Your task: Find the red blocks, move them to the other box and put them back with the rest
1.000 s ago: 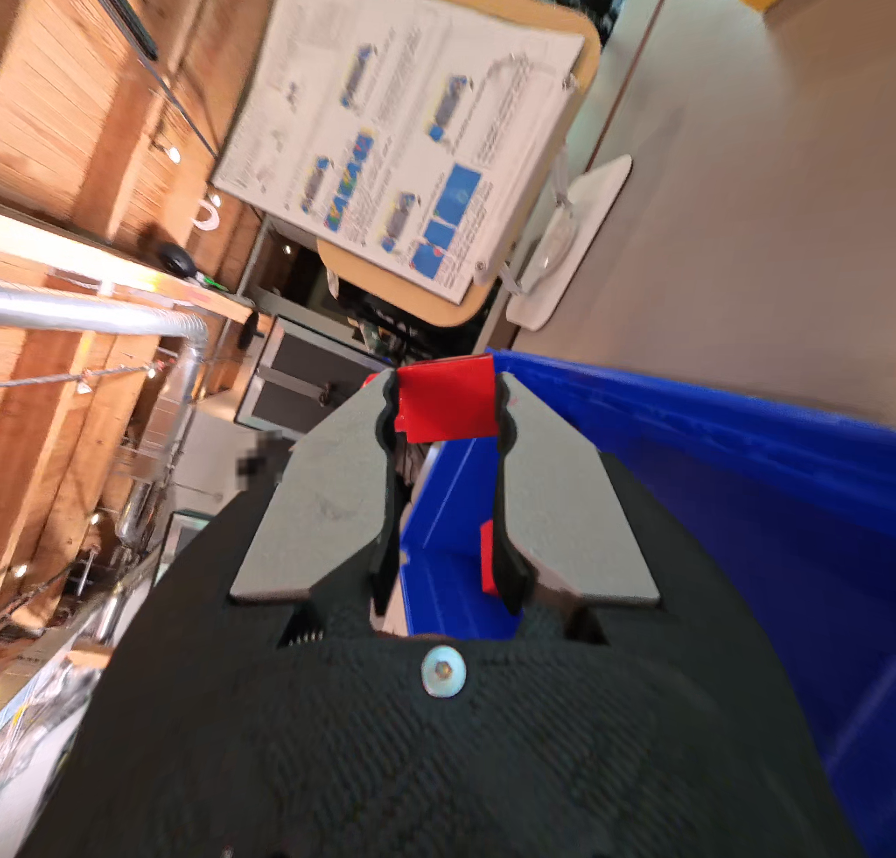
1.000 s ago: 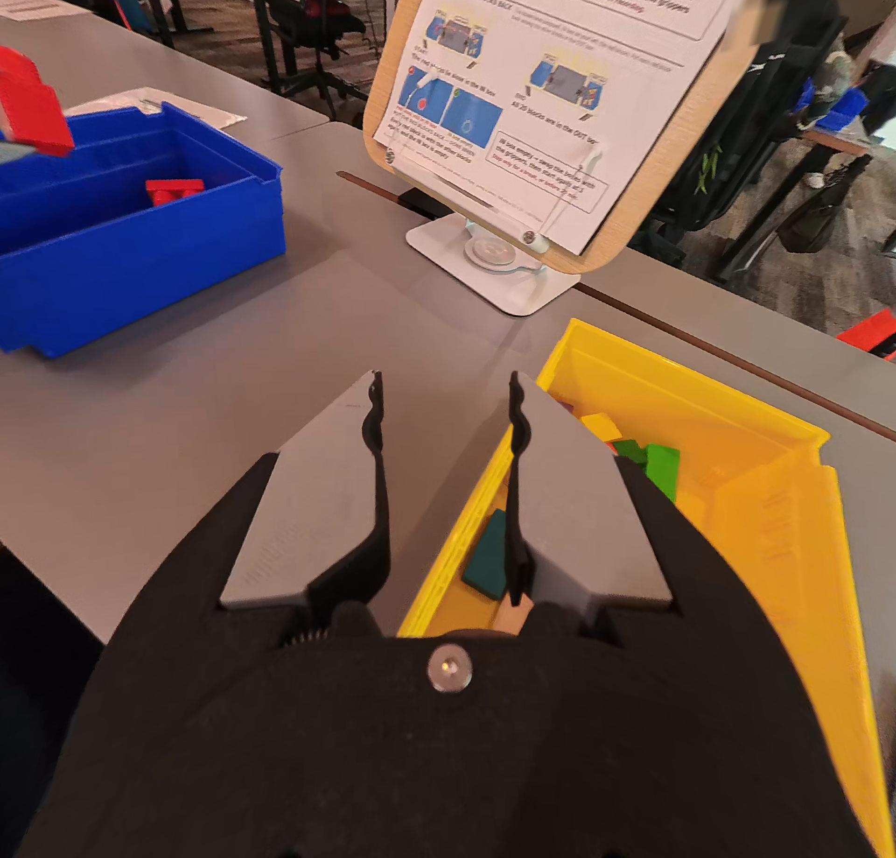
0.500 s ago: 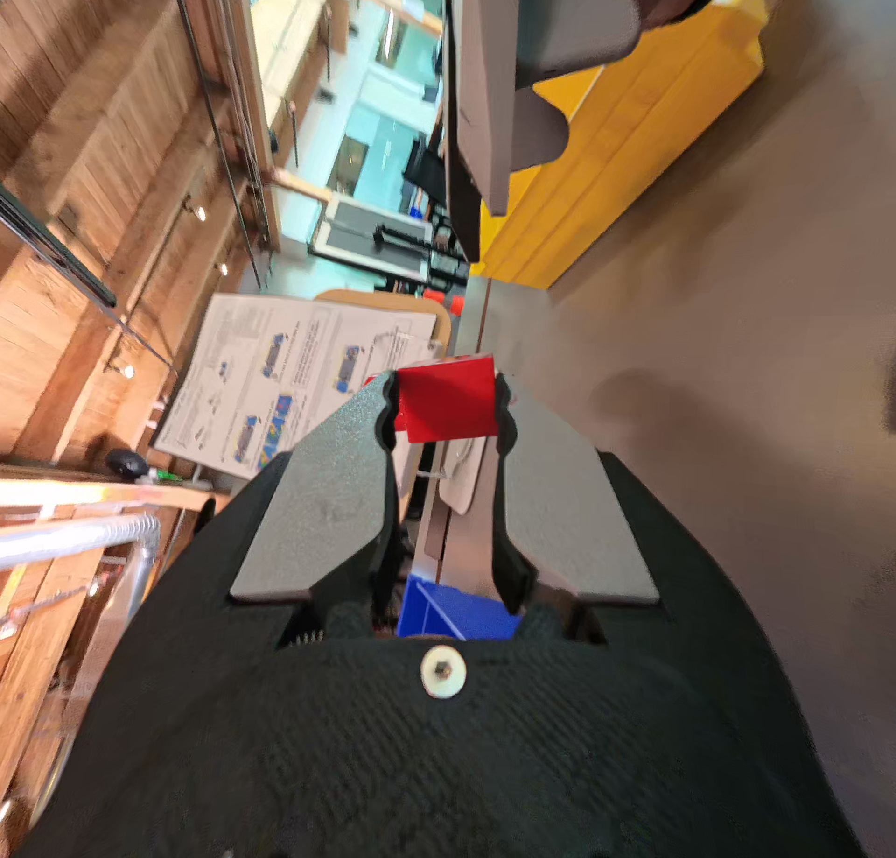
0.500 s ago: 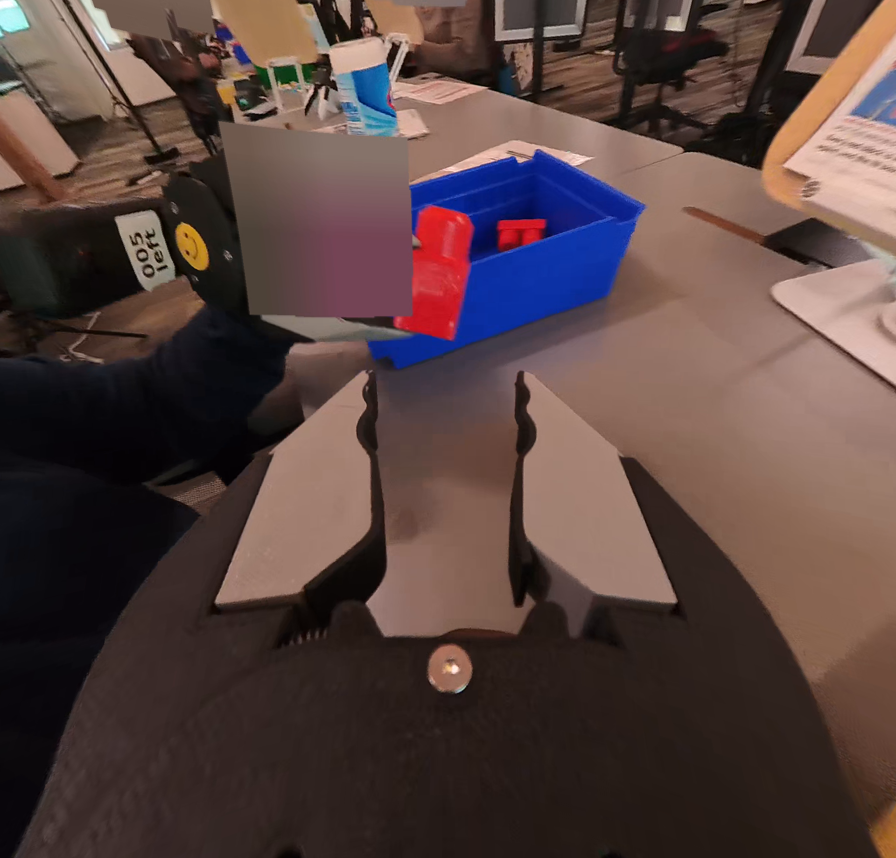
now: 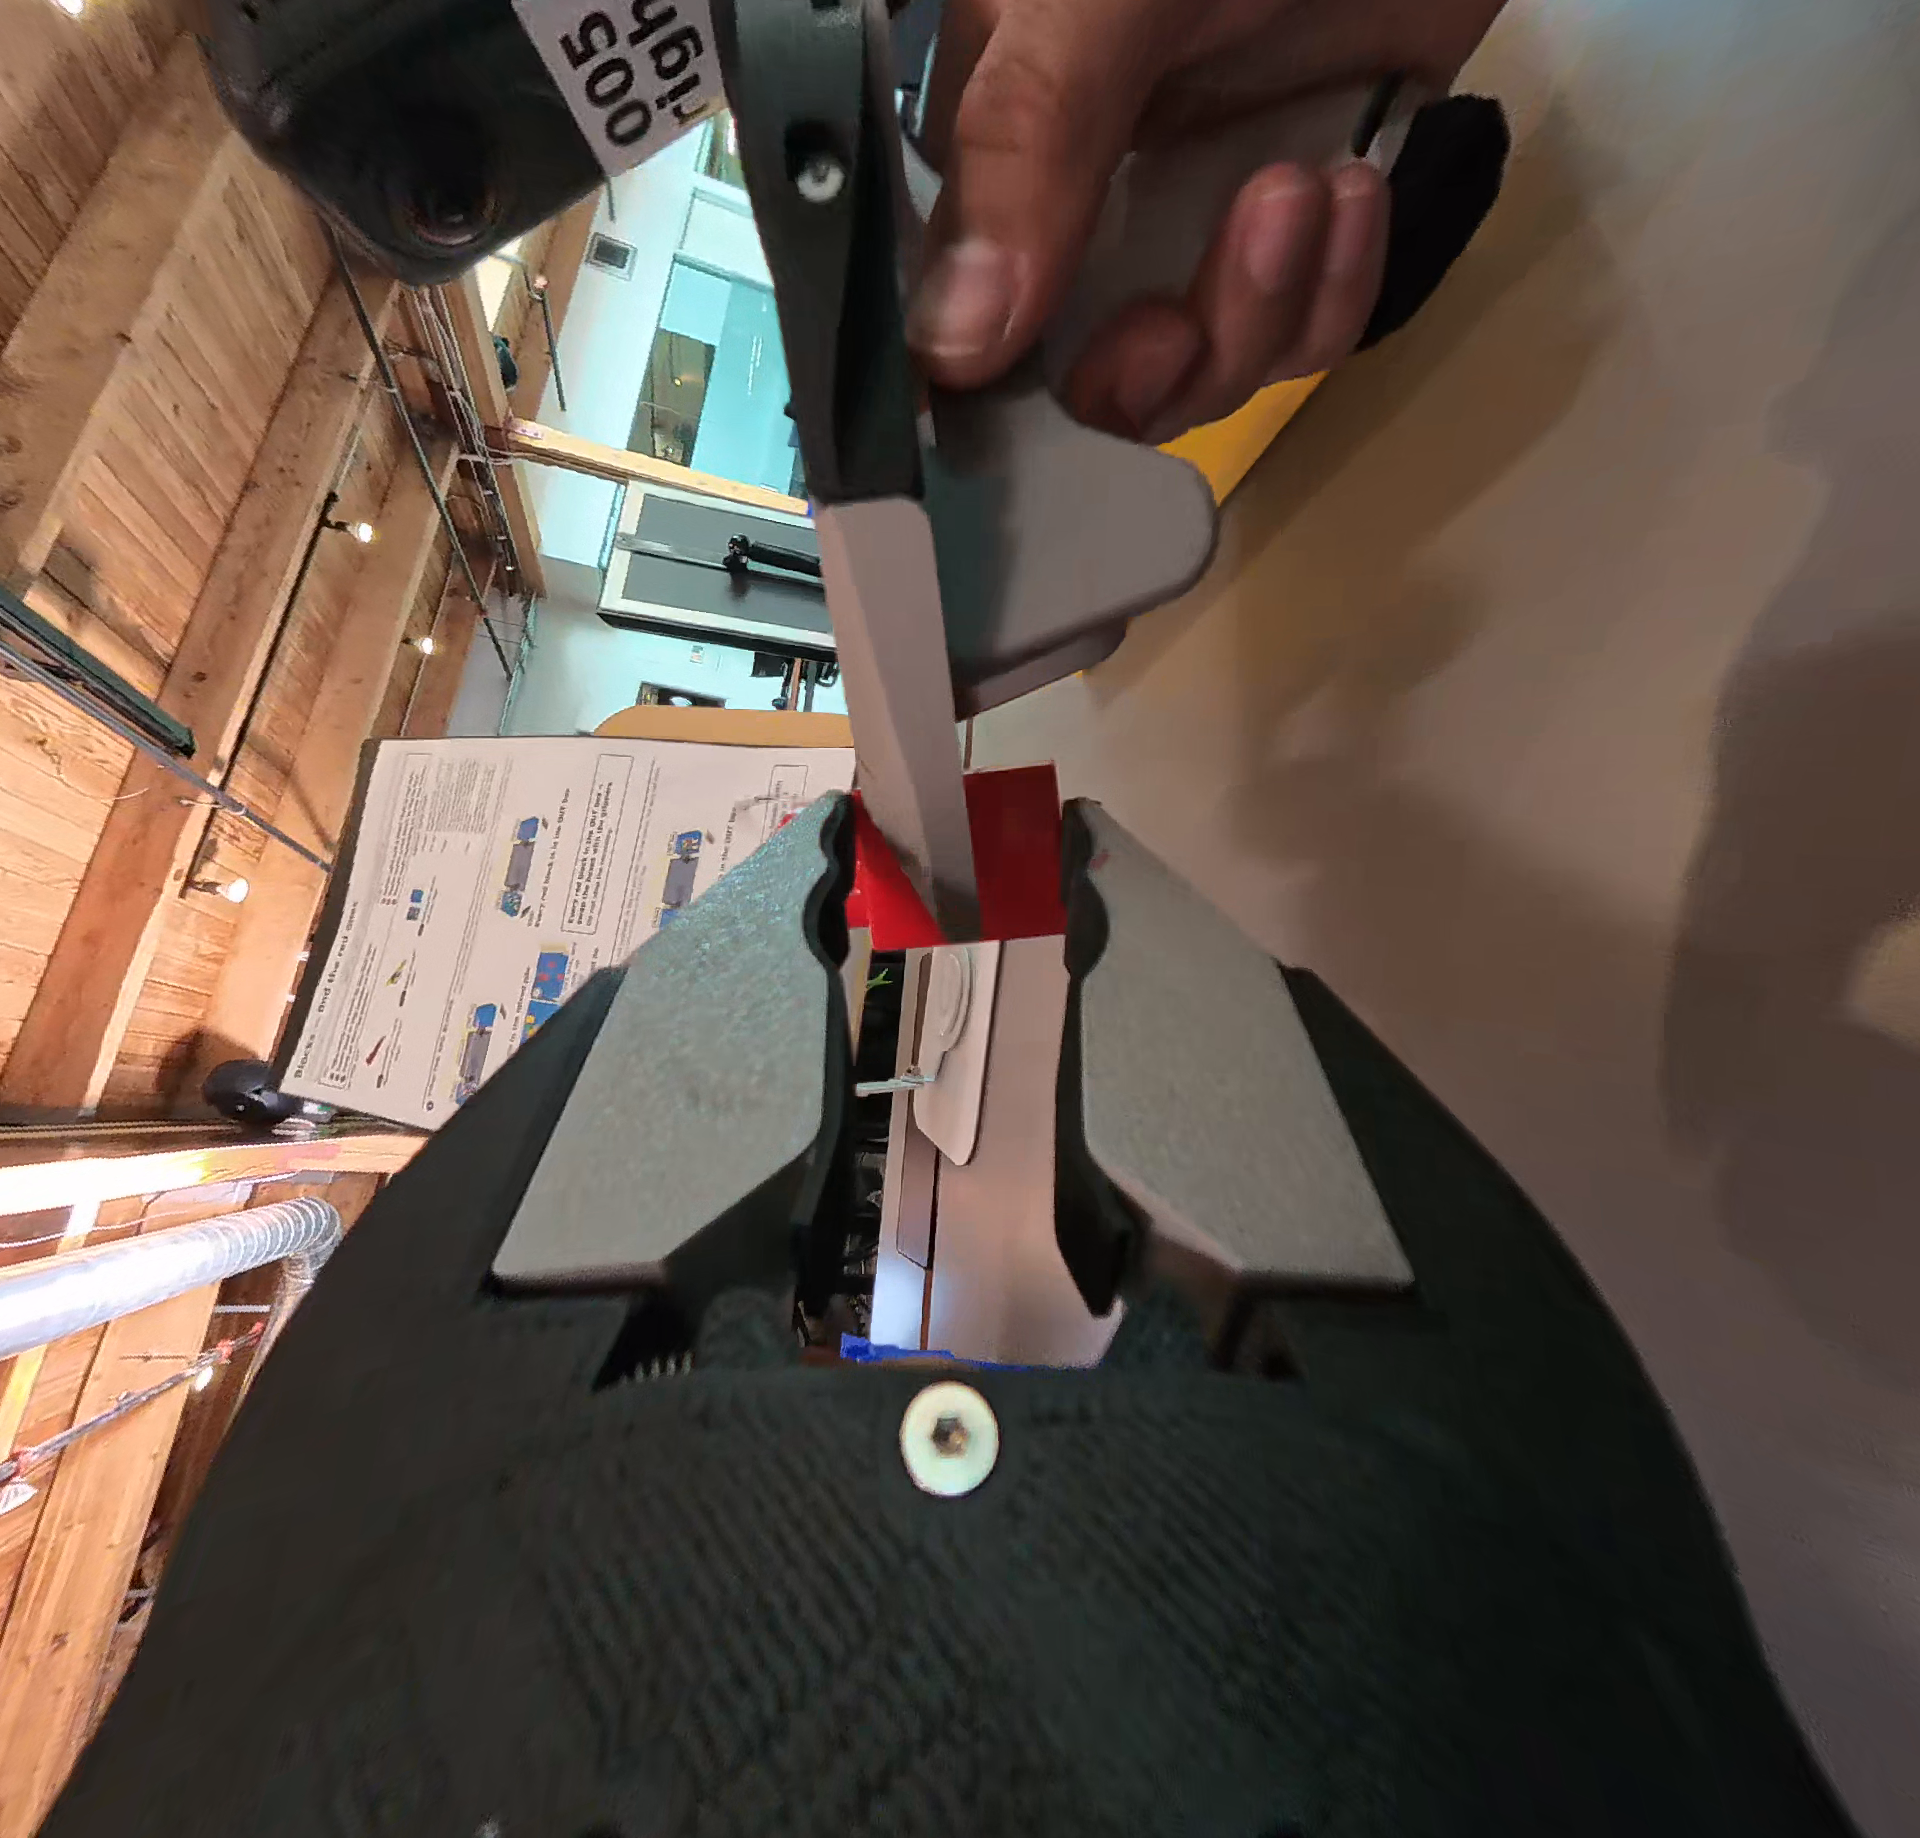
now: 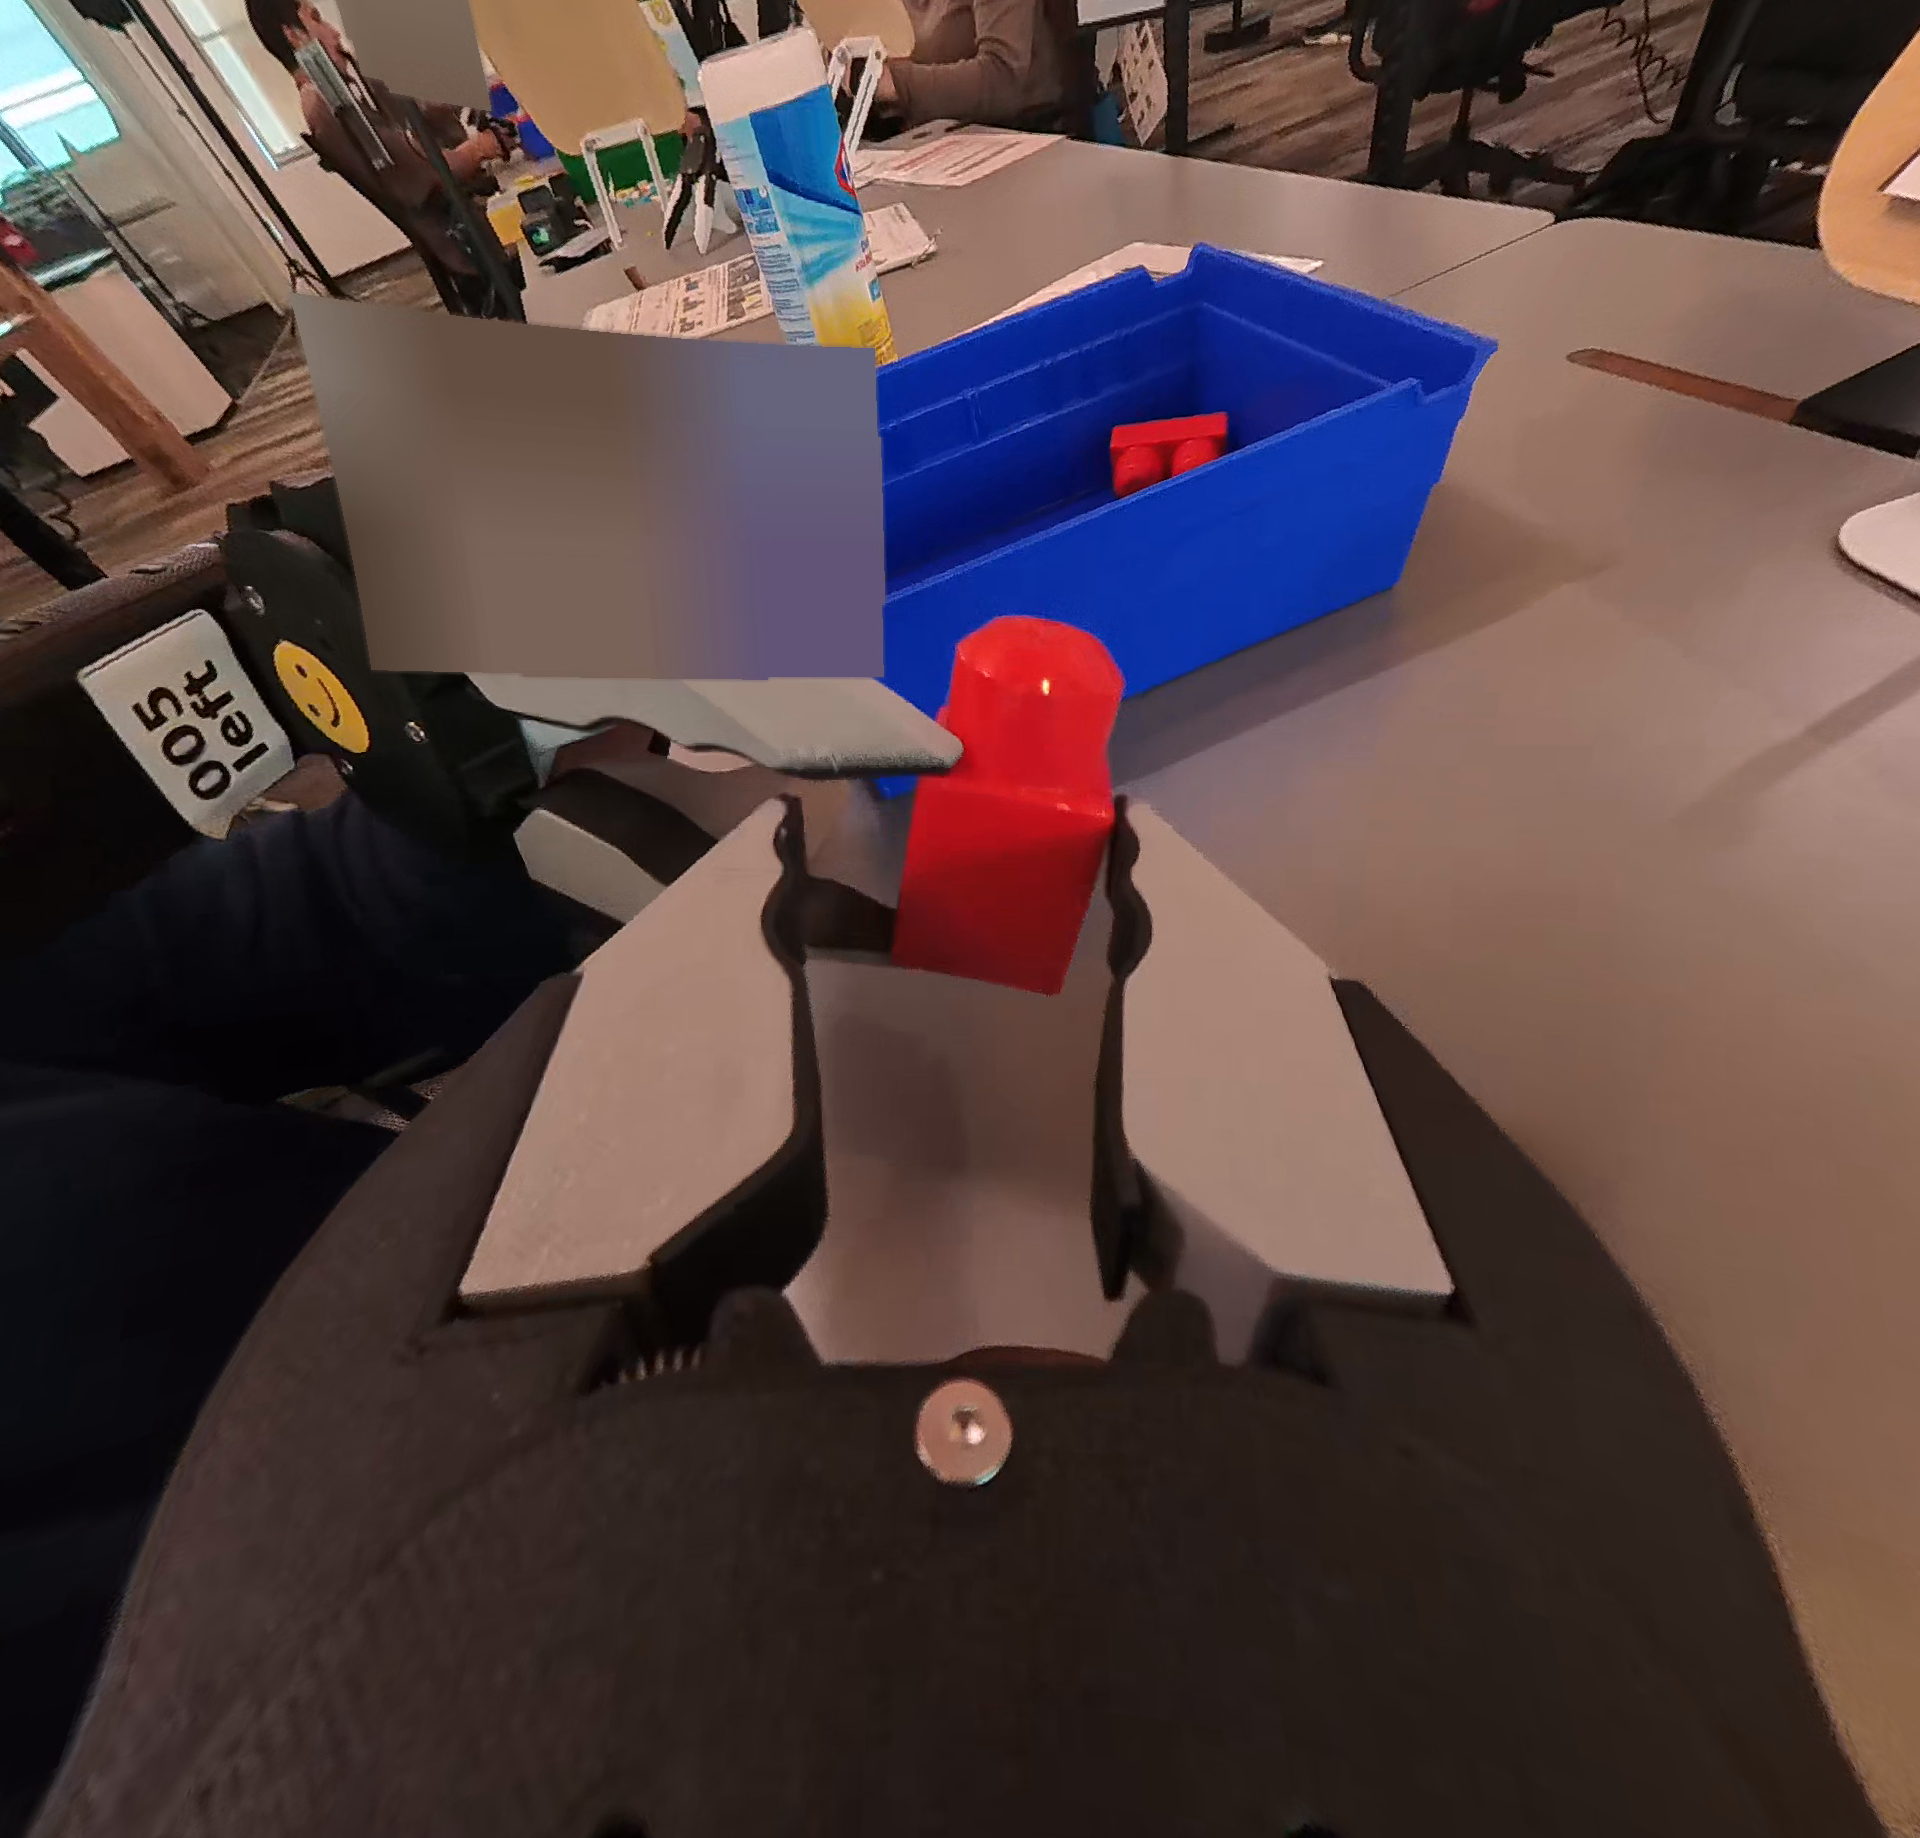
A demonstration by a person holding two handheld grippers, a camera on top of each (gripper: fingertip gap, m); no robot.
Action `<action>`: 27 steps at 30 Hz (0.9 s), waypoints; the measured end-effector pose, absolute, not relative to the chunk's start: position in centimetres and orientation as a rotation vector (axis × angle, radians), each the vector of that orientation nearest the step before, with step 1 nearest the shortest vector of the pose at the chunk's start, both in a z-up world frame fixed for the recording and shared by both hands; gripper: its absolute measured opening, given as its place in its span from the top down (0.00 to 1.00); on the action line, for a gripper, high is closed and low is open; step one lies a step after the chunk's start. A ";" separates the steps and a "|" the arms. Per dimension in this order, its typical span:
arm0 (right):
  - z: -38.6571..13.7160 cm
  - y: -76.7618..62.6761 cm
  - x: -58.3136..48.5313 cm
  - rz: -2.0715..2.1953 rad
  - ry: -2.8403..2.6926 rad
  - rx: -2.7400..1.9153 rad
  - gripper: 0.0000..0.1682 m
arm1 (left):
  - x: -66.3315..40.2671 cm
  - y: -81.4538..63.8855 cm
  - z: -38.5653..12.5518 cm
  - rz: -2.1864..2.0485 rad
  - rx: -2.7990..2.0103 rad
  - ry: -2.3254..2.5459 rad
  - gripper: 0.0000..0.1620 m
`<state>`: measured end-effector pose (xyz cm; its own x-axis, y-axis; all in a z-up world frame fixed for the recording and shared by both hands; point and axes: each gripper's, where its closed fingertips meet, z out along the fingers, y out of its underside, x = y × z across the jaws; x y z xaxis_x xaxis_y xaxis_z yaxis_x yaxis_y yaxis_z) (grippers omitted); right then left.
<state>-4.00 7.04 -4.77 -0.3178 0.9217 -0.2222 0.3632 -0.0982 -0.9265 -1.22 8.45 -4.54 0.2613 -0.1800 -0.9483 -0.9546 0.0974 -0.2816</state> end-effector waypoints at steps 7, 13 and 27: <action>-5.6 8.3 -4.3 1.368 -1.646 -1.454 0.79 | -1.1 9.0 -5.0 0.773 -1.383 1.141 0.77; -5.6 8.6 -4.5 1.367 -1.625 -1.458 0.79 | -1.3 9.1 -4.9 0.776 -1.391 1.124 0.77; 0.6 28.5 6.2 0.441 -1.134 -1.481 0.79 | -11.6 6.1 2.1 0.793 -1.489 0.606 0.97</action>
